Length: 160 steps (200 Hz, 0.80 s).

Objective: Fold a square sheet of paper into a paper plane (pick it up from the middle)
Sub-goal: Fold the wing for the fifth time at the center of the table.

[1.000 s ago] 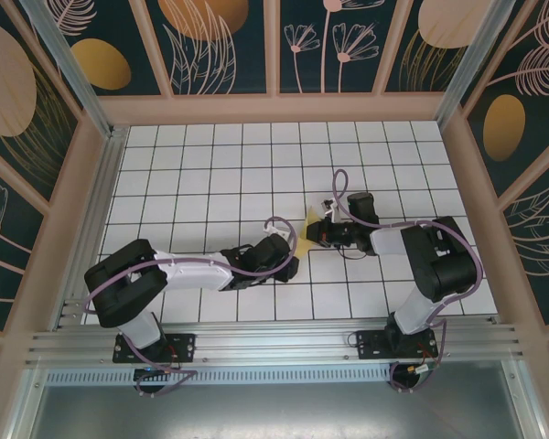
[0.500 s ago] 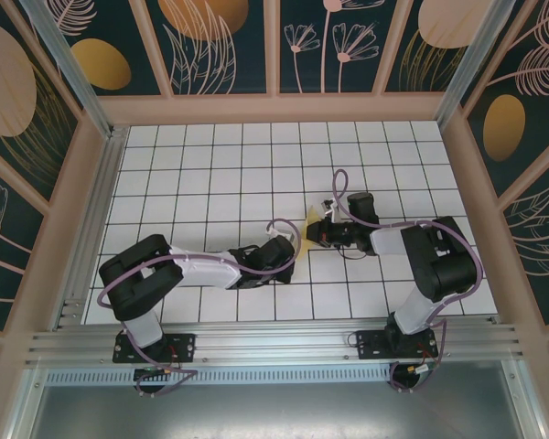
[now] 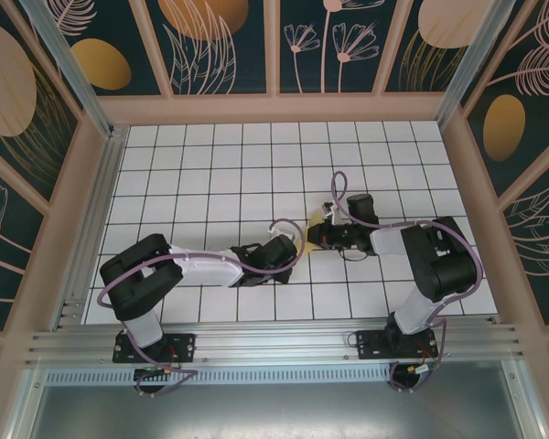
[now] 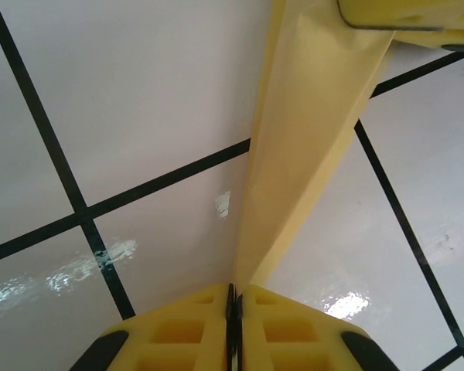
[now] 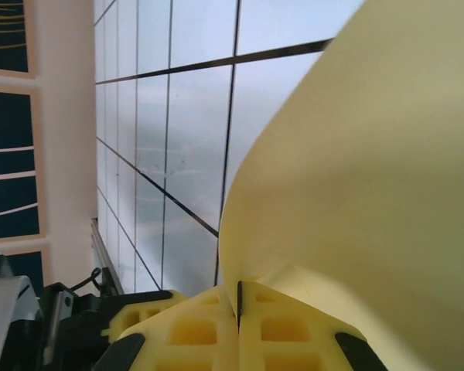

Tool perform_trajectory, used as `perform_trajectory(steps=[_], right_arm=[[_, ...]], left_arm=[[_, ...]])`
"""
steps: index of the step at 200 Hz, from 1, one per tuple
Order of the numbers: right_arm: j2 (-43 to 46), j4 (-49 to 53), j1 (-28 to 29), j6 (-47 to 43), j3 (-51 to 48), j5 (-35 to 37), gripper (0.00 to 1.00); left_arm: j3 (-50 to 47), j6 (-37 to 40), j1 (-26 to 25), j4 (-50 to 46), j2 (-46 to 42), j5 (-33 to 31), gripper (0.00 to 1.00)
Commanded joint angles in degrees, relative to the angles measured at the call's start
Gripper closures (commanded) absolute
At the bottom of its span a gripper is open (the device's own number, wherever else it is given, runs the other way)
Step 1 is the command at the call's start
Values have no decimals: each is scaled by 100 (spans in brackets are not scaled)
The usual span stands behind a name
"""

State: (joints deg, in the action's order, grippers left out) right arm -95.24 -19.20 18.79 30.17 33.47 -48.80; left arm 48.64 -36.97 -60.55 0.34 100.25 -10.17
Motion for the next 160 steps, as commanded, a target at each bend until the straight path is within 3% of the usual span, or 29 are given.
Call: perform_trajectory(steps=[1, 71, 160], right_arm=[[65, 313, -43, -351, 93, 310, 99], [322, 420, 31, -297, -52, 472, 98], [937, 311, 431, 563, -555, 1426, 90]], left_arm=[[97, 313, 20, -442, 96, -131, 88], [313, 241, 20, -636, 408, -340, 87], [337, 75, 9, -745, 552, -442, 87]])
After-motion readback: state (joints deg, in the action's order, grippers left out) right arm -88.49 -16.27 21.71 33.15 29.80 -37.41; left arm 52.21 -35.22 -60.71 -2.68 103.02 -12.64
